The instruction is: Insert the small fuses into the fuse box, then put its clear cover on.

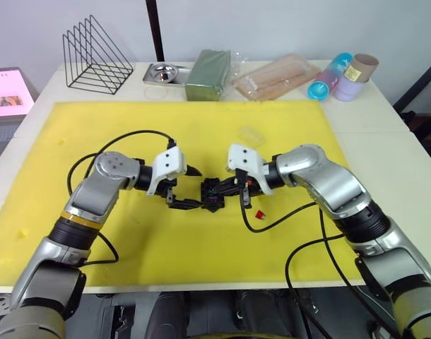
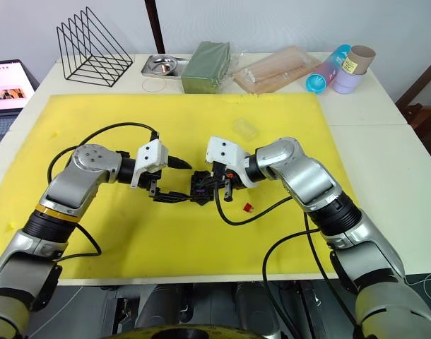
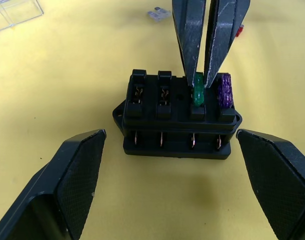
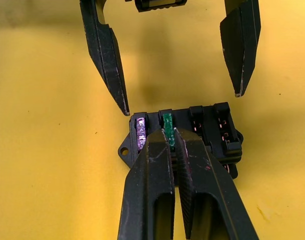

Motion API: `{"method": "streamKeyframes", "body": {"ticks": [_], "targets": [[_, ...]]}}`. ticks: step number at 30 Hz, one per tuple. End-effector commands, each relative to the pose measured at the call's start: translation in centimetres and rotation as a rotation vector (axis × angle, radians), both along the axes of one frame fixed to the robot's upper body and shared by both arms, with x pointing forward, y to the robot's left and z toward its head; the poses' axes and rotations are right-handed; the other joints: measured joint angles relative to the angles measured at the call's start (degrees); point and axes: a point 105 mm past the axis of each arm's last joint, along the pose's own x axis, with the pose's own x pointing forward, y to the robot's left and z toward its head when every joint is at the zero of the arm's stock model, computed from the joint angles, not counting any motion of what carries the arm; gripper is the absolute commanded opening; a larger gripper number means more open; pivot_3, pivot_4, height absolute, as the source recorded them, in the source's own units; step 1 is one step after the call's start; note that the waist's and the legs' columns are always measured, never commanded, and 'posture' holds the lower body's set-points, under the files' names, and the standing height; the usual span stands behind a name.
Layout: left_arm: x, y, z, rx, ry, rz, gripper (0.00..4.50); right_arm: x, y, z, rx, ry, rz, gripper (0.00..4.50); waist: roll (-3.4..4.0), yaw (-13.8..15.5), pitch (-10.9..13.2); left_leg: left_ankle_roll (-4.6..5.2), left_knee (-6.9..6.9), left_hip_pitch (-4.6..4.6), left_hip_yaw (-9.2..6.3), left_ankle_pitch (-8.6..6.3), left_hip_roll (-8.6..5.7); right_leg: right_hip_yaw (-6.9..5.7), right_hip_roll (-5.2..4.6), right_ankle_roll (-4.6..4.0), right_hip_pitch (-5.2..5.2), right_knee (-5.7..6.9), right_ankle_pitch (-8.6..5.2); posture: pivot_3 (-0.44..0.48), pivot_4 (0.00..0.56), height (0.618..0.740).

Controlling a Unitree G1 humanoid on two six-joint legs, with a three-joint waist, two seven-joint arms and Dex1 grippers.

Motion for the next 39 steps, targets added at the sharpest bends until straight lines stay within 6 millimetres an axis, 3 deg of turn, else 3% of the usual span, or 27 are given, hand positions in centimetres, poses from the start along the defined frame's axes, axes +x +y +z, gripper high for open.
{"method": "streamKeyframes", "body": {"ticks": [1,8,15,16,20,25,29,34,39], "targets": [[0.0,-0.3,0.7,-0.002,-0.043,-0.016,4.44,0.2,-0.3,-0.1,-0.032,-0.019,-0.011,0.0,0.0,0.0,0.0,0.0,0.0,0.0,0.0,0.0,0.0,0.0,0.0,0.0,0.0,0.0,0.0,0.0,0.15,0.74],[-0.1,-0.4,0.7,-0.002,-0.045,-0.02,4.44,0.4,-0.6,-1.1,-0.072,-0.018,-0.031,0.0,0.0,0.0,-0.02,0.0,0.0,0.04,0.0,0.0,0.0,0.0,0.0,0.0,0.04,0.0,0.0,0.0,0.15,0.74],[-0.1,-0.2,0.6,-0.002,-0.04,-0.015,4.44,0.2,-0.2,0.5,-0.005,-0.014,-0.022,0.0,0.0,0.02,-0.02,0.0,0.01,0.05,0.0,0.0,0.0,0.0,0.0,0.0,0.06,0.01,0.0,0.0,0.15,0.74],[-0.1,-0.2,0.6,-0.002,-0.039,-0.014,4.5,0.2,-0.2,0.7,0.0,-0.016,-0.02,0.59,0.0,0.04,-0.02,0.0,0.01,0.05,-0.01,0.0,0.0,0.0,0.0,0.0,0.06,0.01,0.0,0.0,0.15,0.74],[-0.1,-0.2,0.6,-0.004,-0.039,-0.012,4.5,0.0,0.3,2.3,0.066,-0.024,-0.019,1.68,0.0,-0.01,-0.02,0.0,0.01,0.04,-0.01,0.0,0.0,-0.01,0.0,0.0,0.05,0.01,0.0,0.0,0.15,0.74],[-0.1,-0.2,0.6,-0.006,-0.038,-0.01,4.5,0.0,0.4,4.2,0.117,-0.041,-0.024,1.68,0.01,-0.05,-0.02,0.0,0.0,0.03,-0.01,0.0,0.0,-0.01,0.01,0.0,0.04,0.01,0.0,0.0,0.15,0.74],[-0.1,-0.2,0.5,-0.008,-0.039,-0.009,4.5,-0.1,0.5,4.3,0.125,-0.038,-0.024,1.68,0.01,0.01,-0.02,0.0,0.0,0.03,-0.02,0.0,0.01,-0.01,0.0,0.0,0.04,0.01,0.0,0.0,0.15,0.74],[0.0,-0.2,0.6,-0.009,-0.04,-0.008,4.5,-0.3,0.7,3.2,0.123,-0.021,-0.014,0.09,0.01,0.02,-0.02,0.0,0.0,0.03,0.0,0.0,-0.01,-0.01,-0.01,0.0,0.04,0.0,0.0,0.0,0.15,0.74],[-0.1,0.0,0.5,-0.006,-0.036,-0.003,4.5,-0.5,0.8,1.6,0.11,-0.011,-0.005,0.04,0.01,-0.04,-0.02,0.0,0.0,0.03,-0.01,0.0,-0.01,-0.01,0.0,0.0,0.04,0.01,0.0,0.0,0.15,0.74]]}}
